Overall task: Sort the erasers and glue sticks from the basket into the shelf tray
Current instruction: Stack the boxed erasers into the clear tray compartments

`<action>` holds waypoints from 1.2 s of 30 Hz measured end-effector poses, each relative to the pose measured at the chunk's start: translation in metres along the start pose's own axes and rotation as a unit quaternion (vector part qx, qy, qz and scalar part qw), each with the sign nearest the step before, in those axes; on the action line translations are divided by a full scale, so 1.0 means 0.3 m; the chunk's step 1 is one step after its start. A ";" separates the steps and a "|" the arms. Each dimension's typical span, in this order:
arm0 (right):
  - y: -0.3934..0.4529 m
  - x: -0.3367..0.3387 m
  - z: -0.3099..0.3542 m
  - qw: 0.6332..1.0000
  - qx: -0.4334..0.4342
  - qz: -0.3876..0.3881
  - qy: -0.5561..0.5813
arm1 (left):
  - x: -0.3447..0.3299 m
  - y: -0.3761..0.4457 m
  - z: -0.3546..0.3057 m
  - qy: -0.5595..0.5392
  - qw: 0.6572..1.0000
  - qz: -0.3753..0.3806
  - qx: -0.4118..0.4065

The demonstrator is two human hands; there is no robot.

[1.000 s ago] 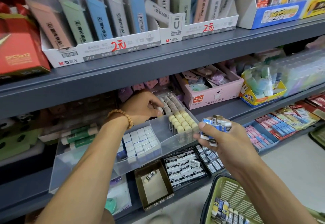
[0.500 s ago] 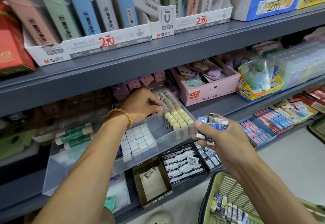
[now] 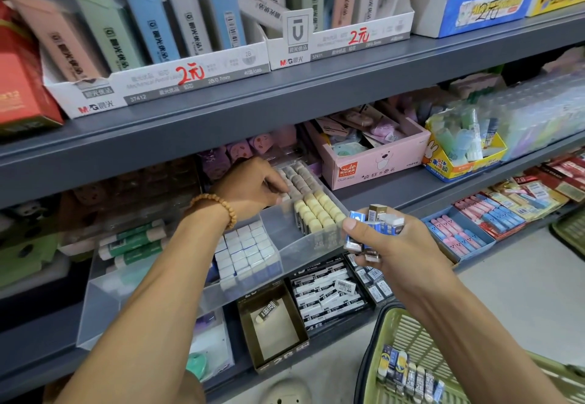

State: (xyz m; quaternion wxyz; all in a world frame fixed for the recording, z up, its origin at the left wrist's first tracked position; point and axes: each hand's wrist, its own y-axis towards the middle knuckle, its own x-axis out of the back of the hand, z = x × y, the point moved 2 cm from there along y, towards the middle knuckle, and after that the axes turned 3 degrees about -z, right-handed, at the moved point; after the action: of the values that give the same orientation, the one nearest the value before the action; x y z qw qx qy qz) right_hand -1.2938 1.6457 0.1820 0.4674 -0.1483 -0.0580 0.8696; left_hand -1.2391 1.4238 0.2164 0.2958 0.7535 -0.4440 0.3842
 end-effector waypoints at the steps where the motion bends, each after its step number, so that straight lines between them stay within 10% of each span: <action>1: -0.001 -0.003 0.001 1.000 0.000 0.002 0.004 | 0.001 -0.004 -0.002 0.001 1.000 0.000 0.001; 12: -0.005 -0.048 0.018 0.999 0.013 0.031 0.014 | 0.027 -0.069 -0.022 -0.101 0.993 -0.059 0.031; 24: -0.008 -0.158 0.064 0.997 0.051 0.060 -0.025 | 0.094 -0.185 -0.079 -0.338 0.939 0.061 0.017; 36: -0.117 -0.216 -0.025 0.988 0.000 0.129 -0.085 | 0.247 -0.421 0.134 -0.143 0.984 0.017 0.102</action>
State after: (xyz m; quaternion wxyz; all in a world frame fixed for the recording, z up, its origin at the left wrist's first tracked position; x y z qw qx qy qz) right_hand -1.2300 1.6113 0.1964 0.3442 -0.0797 -0.0777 0.9323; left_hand -1.0900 1.4139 0.2443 0.1443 0.8191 -0.4534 0.3203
